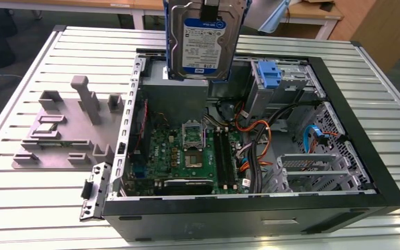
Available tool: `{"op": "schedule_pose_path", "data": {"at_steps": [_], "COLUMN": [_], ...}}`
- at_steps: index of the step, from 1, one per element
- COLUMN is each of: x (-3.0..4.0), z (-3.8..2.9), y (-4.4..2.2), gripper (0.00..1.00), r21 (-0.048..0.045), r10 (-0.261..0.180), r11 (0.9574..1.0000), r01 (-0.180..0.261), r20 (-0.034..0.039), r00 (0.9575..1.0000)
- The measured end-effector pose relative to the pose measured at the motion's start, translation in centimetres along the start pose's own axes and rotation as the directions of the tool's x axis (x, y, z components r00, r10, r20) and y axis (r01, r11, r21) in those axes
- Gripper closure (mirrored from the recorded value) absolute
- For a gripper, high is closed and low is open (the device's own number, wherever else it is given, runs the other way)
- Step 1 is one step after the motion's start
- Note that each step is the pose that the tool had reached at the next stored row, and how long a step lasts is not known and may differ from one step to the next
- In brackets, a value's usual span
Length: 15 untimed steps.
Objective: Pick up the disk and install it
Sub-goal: 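Pick up the disk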
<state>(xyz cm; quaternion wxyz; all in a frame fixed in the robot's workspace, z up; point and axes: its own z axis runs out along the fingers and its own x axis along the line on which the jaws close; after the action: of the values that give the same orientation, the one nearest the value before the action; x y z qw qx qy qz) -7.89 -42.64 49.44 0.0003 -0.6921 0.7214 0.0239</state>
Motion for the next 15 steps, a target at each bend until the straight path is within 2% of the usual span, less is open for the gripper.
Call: {"op": "schedule_pose_path", "data": {"at_steps": [5,15], "x": [0.12,0.78], "z": [0.0,0.04], "y": [-0.01,-0.05], "gripper": [0.65,0.65], "r21": [-0.0001,0.0], "r10": [0.0,0.0], "r11": [1.0,1.0], "r01": [0.0,0.0], "r20": [-0.0001,0.0001], "r00": [1.0,1.0]}}
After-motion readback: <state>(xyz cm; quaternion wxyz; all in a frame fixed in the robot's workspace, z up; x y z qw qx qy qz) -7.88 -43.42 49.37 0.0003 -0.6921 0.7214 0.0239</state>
